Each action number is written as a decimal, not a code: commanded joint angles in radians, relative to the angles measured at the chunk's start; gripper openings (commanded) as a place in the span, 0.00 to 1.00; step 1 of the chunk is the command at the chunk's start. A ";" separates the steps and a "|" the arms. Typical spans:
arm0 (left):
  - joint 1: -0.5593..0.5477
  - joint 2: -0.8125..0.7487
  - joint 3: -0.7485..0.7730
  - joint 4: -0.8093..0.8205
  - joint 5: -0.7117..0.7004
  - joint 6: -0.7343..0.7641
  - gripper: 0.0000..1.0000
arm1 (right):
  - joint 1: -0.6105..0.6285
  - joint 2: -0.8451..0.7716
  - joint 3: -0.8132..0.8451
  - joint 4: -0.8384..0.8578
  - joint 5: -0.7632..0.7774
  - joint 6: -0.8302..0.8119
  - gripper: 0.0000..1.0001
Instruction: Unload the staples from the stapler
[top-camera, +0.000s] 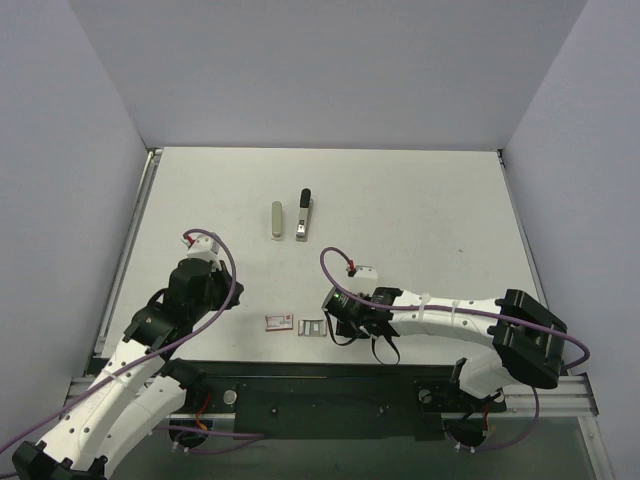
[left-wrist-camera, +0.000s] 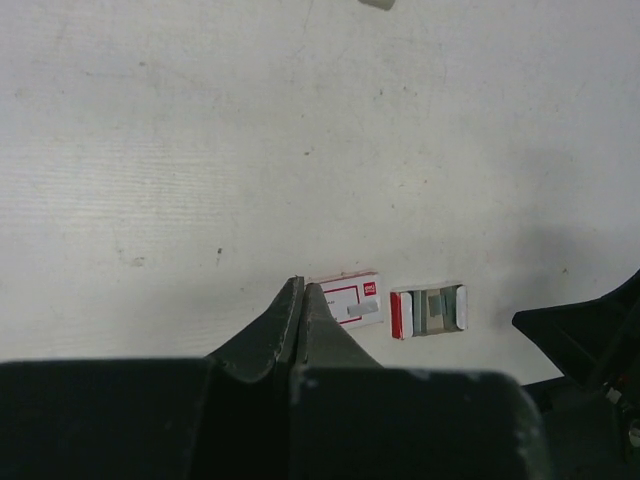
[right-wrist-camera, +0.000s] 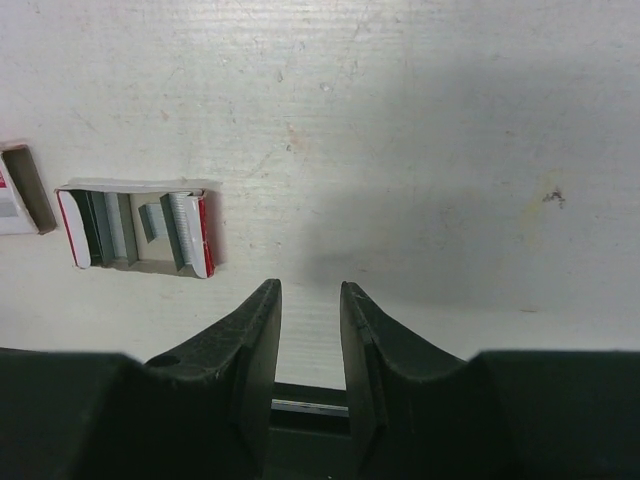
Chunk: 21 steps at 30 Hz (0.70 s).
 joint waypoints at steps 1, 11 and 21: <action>0.000 0.025 -0.037 0.029 -0.007 -0.075 0.00 | -0.016 -0.005 -0.019 0.098 -0.080 -0.020 0.26; -0.029 0.103 -0.115 0.069 -0.052 -0.139 0.00 | -0.024 0.030 -0.041 0.207 -0.140 -0.032 0.27; -0.045 0.109 -0.184 0.119 -0.049 -0.156 0.00 | -0.033 0.090 -0.021 0.247 -0.163 -0.029 0.26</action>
